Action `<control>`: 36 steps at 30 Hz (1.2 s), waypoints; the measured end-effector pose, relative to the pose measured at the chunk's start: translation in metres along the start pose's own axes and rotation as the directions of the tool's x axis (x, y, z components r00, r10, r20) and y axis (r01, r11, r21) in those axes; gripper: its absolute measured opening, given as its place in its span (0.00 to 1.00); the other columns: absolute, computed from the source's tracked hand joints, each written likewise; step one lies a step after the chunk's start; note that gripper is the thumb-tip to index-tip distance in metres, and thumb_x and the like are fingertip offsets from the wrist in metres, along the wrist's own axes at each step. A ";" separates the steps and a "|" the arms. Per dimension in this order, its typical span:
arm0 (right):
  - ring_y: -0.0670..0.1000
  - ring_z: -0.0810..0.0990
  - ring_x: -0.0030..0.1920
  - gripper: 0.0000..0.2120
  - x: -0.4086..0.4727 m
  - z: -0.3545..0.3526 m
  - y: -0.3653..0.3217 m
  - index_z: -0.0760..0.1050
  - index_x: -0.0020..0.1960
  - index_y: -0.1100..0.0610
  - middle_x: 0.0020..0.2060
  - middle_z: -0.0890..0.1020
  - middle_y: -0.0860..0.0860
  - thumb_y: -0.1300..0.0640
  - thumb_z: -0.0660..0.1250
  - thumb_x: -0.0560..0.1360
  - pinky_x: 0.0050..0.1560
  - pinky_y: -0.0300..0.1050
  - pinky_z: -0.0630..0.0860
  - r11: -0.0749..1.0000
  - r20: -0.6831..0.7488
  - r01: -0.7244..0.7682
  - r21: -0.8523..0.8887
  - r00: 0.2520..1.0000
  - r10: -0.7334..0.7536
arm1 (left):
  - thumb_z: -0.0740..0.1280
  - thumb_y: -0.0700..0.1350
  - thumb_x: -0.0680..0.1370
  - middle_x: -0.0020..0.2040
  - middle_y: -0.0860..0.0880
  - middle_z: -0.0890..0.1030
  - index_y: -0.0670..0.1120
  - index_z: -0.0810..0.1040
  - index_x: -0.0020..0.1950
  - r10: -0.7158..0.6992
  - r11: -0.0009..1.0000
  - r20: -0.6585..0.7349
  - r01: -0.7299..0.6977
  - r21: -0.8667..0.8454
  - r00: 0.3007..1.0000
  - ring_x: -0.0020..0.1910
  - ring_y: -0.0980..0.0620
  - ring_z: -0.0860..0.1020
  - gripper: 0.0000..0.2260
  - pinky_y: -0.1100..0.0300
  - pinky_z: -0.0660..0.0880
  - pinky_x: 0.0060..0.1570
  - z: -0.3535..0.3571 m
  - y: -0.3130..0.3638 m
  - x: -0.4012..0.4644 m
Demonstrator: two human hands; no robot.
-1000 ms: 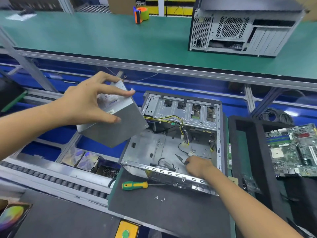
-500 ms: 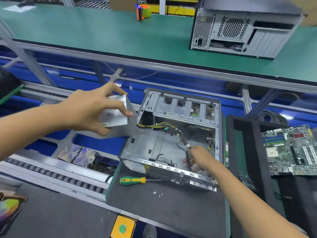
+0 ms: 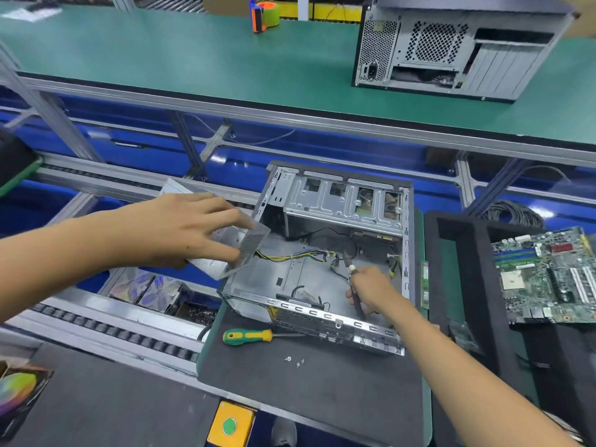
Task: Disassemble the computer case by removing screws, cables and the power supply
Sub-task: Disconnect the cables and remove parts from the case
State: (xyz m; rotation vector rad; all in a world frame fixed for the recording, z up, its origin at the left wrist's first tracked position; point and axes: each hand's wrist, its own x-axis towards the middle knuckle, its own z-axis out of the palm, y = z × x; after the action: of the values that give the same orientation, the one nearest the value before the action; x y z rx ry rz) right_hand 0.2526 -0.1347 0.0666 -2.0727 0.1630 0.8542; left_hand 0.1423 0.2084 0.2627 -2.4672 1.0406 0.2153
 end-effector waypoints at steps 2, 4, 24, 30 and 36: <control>0.56 0.84 0.37 0.09 0.002 0.002 0.000 0.76 0.47 0.59 0.41 0.85 0.59 0.60 0.57 0.74 0.38 0.50 0.79 0.999 0.020 0.001 -0.034 1.000 -0.001 | 0.77 0.40 0.57 0.75 0.45 0.66 0.59 0.71 0.63 0.036 0.999 0.000 -0.036 0.022 0.999 0.65 0.40 0.70 0.37 0.47 0.76 0.56 0.001 0.002 0.002; 0.56 0.83 0.36 0.09 0.003 0.005 -0.002 0.76 0.46 0.59 0.40 0.85 0.59 0.61 0.57 0.74 0.39 0.48 0.78 0.999 0.021 0.003 -0.048 1.000 -0.002 | 0.69 0.35 0.63 0.74 0.44 0.68 0.58 0.71 0.64 0.068 0.996 -0.029 -0.067 0.055 0.997 0.65 0.40 0.71 0.33 0.45 0.75 0.59 0.002 0.005 0.005; 0.55 0.79 0.38 0.06 0.004 0.009 -0.013 0.73 0.48 0.63 0.43 0.81 0.62 0.68 0.58 0.79 0.35 0.42 0.77 0.970 0.050 0.064 0.235 0.996 -0.077 | 0.83 0.49 0.54 0.72 0.51 0.68 0.66 0.73 0.61 -0.100 0.974 0.038 0.106 -0.202 0.994 0.49 0.57 0.68 0.39 0.65 0.64 0.23 -0.011 -0.018 0.008; 0.57 0.80 0.43 0.08 0.011 0.014 -0.017 0.69 0.42 0.60 0.41 0.77 0.61 0.70 0.58 0.77 0.44 0.45 0.76 0.931 -0.040 0.105 0.350 0.995 -0.097 | 0.73 0.59 0.62 0.73 0.65 0.60 0.78 0.67 0.63 -0.217 0.871 0.093 0.236 -0.431 0.972 0.49 0.63 0.75 0.32 0.63 0.70 0.25 -0.012 -0.036 0.012; 0.49 0.76 0.33 0.08 0.013 0.015 -0.009 0.70 0.41 0.58 0.38 0.77 0.54 0.64 0.60 0.79 0.31 0.40 0.67 0.968 -0.066 0.238 0.080 0.970 -0.233 | 0.75 0.65 0.63 0.72 0.70 0.60 0.81 0.65 0.65 -0.267 0.768 0.140 0.298 -0.566 0.953 0.45 0.69 0.75 0.34 0.63 0.66 0.31 -0.011 -0.049 0.017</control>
State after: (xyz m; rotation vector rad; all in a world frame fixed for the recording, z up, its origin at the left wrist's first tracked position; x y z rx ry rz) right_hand 0.2586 -0.1147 0.0582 -1.9872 -0.0165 0.6335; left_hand 0.1882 0.2224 0.2846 -3.1092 0.6143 0.5728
